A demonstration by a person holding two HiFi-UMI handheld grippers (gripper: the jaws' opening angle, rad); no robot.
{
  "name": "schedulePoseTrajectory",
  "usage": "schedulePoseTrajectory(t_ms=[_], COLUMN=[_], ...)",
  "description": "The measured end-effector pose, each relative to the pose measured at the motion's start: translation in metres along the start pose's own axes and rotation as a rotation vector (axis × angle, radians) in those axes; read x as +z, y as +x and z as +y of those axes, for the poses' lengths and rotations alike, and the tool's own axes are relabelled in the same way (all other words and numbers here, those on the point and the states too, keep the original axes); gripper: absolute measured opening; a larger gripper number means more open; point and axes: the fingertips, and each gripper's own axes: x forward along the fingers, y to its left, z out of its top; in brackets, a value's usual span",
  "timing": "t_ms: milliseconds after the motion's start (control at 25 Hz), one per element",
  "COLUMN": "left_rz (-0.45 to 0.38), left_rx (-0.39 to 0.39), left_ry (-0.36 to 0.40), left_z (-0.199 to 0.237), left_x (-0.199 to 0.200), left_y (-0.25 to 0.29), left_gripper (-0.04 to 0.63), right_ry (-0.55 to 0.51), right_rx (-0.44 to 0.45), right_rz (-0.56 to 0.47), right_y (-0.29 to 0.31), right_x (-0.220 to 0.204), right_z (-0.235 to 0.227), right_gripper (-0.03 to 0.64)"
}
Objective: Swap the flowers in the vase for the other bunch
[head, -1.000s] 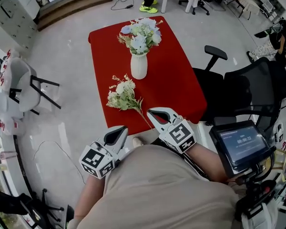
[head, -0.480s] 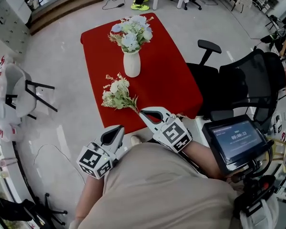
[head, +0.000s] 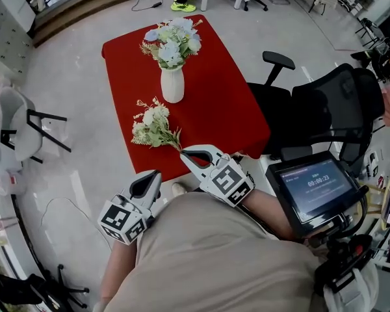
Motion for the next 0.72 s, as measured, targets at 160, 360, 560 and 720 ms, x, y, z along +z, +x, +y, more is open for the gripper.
schedulePoseTrajectory(t_ms=[160, 360, 560, 720], left_rz=[-0.002, -0.001, 0.002, 0.002], left_rx=[-0.001, -0.001, -0.005, -0.005], left_ry=[-0.004, -0.005, -0.007, -0.01], left_z=[0.0004, 0.0019, 0.0035, 0.0046], left_x=[-0.0002, 0.0011, 0.0006, 0.0017], left_y=[0.0002, 0.0011, 0.001, 0.001], left_gripper=[0.007, 0.007, 0.007, 0.008], right_ry=[-0.001, -0.01, -0.011, -0.011], right_rx=[0.005, 0.012, 0.014, 0.013], right_rz=[0.003, 0.006, 0.009, 0.011], right_y=[0.001, 0.0027, 0.0057, 0.0063], right_x=[0.0002, 0.0025, 0.0026, 0.0028], right_z=[0.0016, 0.0013, 0.0035, 0.0024], right_gripper=[0.011, 0.012, 0.011, 0.011])
